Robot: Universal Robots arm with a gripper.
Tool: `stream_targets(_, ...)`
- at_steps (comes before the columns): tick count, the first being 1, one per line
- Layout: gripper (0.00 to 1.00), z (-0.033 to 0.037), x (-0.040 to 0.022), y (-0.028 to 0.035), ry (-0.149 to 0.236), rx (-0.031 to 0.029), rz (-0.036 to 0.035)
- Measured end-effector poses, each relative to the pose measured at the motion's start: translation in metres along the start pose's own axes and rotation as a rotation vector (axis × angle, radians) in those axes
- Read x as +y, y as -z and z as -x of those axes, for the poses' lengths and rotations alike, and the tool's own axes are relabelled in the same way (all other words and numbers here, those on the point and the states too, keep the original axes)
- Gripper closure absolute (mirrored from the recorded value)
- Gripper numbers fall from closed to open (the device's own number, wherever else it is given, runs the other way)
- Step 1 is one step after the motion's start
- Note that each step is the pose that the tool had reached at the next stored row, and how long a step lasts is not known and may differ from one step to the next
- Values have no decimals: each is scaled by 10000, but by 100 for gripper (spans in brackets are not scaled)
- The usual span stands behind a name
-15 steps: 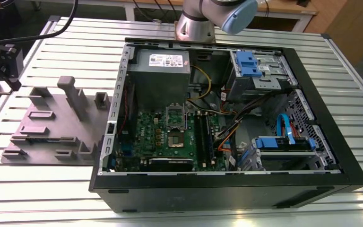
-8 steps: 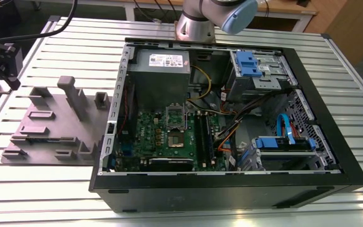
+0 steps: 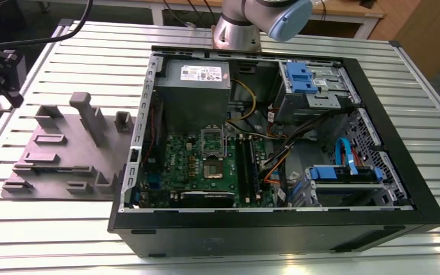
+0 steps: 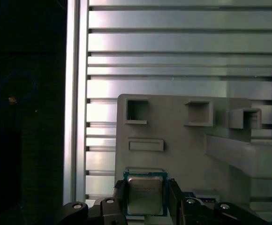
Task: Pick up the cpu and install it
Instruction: 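Pick up the cpu and move it towards the insertion slot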
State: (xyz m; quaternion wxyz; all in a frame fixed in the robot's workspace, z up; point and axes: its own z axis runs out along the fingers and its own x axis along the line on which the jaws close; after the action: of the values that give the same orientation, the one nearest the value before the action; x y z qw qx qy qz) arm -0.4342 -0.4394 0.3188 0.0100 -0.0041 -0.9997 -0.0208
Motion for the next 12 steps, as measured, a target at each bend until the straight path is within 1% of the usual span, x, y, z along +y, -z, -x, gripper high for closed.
stream_targets(7, 55, 0, 2, 35, 0, 0, 0)
stream_targets(12, 55, -1, 2, 46, 0, 1, -1)
